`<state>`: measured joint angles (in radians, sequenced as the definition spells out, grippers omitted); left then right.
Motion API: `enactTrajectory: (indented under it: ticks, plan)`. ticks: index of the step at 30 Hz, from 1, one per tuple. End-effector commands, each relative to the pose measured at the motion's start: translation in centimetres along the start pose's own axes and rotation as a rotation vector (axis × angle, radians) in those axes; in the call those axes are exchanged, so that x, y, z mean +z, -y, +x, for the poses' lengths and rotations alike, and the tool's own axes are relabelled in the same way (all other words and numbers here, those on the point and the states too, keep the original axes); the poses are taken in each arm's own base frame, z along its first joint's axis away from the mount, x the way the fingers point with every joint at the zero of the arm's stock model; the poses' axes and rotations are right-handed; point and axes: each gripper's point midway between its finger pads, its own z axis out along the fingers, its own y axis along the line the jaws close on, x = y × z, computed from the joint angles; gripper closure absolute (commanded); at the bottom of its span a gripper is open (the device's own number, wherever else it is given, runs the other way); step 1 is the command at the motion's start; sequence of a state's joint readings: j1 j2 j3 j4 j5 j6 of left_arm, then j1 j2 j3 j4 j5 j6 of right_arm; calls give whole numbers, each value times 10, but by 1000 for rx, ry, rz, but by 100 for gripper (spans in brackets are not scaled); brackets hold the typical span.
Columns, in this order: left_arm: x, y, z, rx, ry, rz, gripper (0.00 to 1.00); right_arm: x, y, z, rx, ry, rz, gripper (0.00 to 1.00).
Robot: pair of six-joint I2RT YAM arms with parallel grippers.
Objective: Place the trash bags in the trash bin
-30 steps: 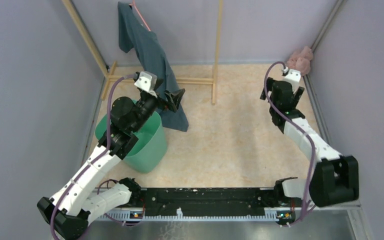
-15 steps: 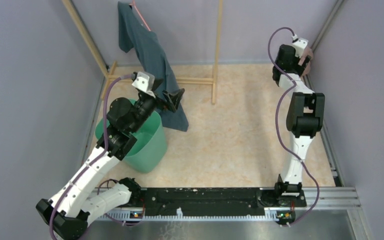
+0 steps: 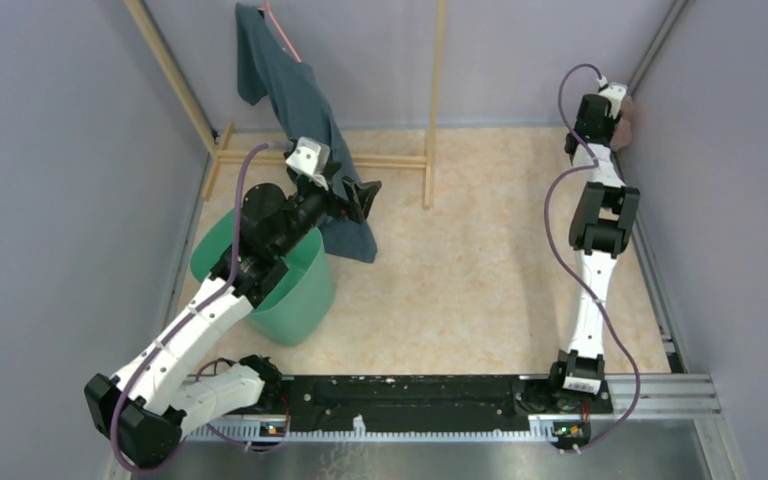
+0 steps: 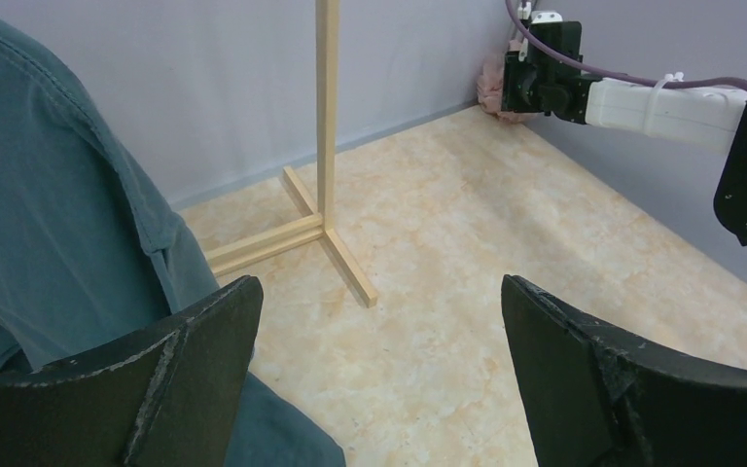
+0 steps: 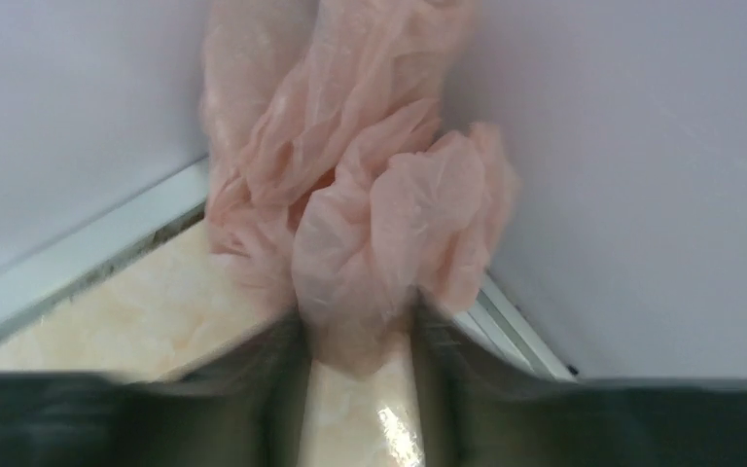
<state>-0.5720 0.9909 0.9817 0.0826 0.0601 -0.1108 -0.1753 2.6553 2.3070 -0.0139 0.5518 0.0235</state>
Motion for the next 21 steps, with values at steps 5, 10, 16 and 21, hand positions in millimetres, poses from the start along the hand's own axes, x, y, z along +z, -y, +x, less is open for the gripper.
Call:
enactTrajectory:
  ticks: [5,10,16,21]
  plan:
    - [7,14,-18,-41,38,57,2,-95,-45,-34,235,-141,-392,100]
    - [11,23,-10,-55,17,94,2,-236,-73,4,377,-295,-691,100]
    - [20,35,11,-125,-34,131,2,-438,-76,84,354,-469,-1159,100]
    - [27,73,38,-266,-128,295,2,-552,-37,141,247,-663,-1454,100]
